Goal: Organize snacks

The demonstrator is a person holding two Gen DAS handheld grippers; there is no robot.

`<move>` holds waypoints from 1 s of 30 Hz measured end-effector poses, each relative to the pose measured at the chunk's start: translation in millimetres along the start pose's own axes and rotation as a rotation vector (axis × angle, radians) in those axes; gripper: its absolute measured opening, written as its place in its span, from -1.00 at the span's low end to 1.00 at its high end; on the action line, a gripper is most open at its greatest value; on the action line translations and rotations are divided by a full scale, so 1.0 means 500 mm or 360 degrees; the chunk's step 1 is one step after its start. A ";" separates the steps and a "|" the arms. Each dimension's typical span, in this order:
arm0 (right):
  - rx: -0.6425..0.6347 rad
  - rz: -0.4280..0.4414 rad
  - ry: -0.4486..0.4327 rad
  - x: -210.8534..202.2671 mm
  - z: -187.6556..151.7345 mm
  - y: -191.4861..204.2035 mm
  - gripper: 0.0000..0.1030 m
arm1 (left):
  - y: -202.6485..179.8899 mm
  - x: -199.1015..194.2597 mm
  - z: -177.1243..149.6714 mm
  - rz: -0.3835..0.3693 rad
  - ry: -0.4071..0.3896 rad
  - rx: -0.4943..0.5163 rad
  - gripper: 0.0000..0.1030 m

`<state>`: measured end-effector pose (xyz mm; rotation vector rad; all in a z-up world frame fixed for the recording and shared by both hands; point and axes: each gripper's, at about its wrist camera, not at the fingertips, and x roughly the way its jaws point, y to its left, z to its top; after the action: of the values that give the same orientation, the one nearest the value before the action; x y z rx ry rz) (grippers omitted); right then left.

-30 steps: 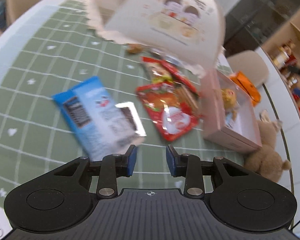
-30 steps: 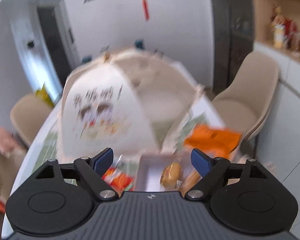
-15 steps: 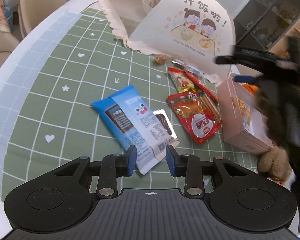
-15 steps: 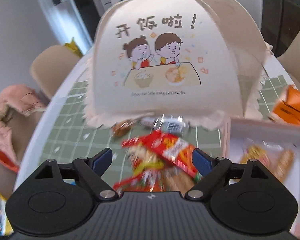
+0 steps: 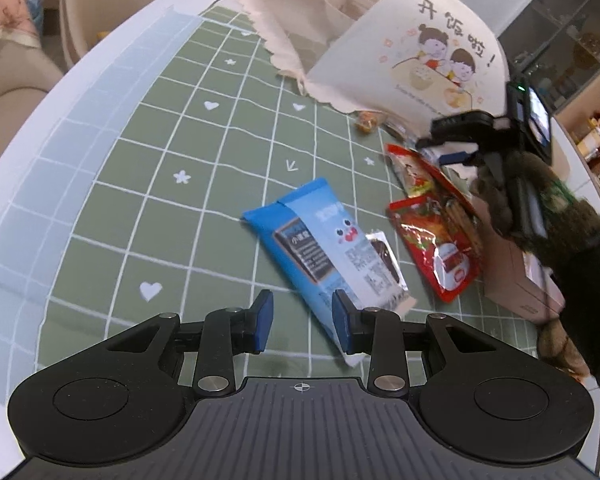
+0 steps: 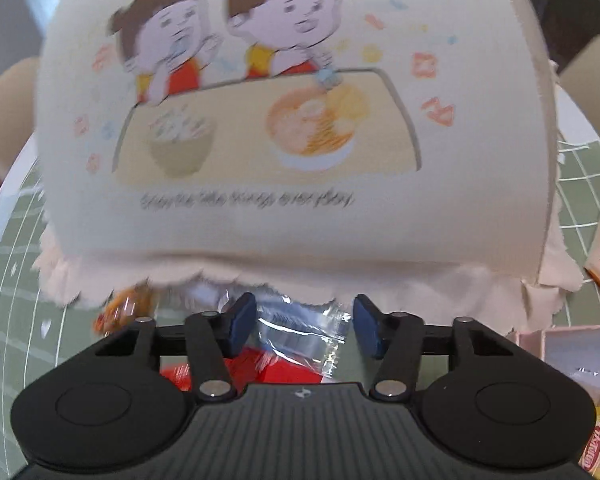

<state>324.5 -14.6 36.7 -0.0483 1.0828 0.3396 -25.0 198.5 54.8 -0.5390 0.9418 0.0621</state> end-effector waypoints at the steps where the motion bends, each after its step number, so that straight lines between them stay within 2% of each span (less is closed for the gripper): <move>1: 0.0025 0.0044 0.0013 -0.010 -0.016 -0.004 -0.24 | -0.002 0.006 0.006 -0.0008 -0.0003 0.0009 -0.30; 5: 0.0017 0.0229 0.0029 -0.069 -0.117 0.003 -0.26 | -0.025 0.036 0.039 -0.0057 -0.0024 0.0066 -0.30; 8: -0.0018 0.0374 0.0105 -0.101 -0.196 0.023 -0.41 | -0.053 0.076 0.082 -0.0081 -0.0032 0.0135 -0.30; 10: -0.0035 0.0412 0.0116 -0.125 -0.237 0.034 -0.41 | -0.083 0.107 0.124 -0.0085 -0.0067 0.0253 -0.30; 13: -0.0094 0.0406 0.0047 -0.183 -0.283 0.042 -0.40 | -0.141 0.161 0.196 -0.0041 -0.0132 0.0547 -0.30; 14: -0.0107 0.0401 0.0020 -0.202 -0.290 0.038 -0.35 | -0.160 0.182 0.220 -0.0011 -0.0154 0.0646 -0.30; 15: -0.0117 0.0390 -0.0005 -0.224 -0.303 0.035 -0.18 | -0.178 0.208 0.246 0.0027 -0.0165 0.0737 -0.30; 18: -0.0114 0.0326 -0.0069 -0.276 -0.324 0.010 0.26 | -0.203 0.279 0.303 0.0116 -0.0138 0.0818 -0.30; 21: -0.0159 0.0238 -0.0095 -0.304 -0.341 -0.004 0.32 | -0.221 0.349 0.336 0.0112 -0.0036 0.0812 -0.30; 24: -0.0209 0.0143 -0.0105 -0.325 -0.356 -0.015 0.43 | -0.231 0.404 0.342 0.0218 0.0044 0.0811 -0.29; 25: -0.0219 0.0129 -0.0110 -0.329 -0.357 -0.015 0.45 | -0.232 0.411 0.340 0.0228 0.0044 0.0813 -0.39; 26: -0.0225 0.0125 -0.0114 -0.329 -0.359 -0.013 0.53 | -0.233 0.413 0.335 0.0216 0.0045 0.0807 -0.49; 27: -0.0226 0.0123 -0.0118 -0.326 -0.361 -0.010 0.62 | -0.234 0.410 0.328 0.0194 0.0046 0.0805 -0.50; 30: -0.0167 0.0083 -0.0136 -0.321 -0.369 -0.027 0.66 | -0.224 0.387 0.297 0.0086 0.0095 0.0763 -0.53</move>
<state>102.4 -104.6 87.4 -0.0982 0.9824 0.4416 233.6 136.0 18.9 -0.0720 0.9885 -0.1300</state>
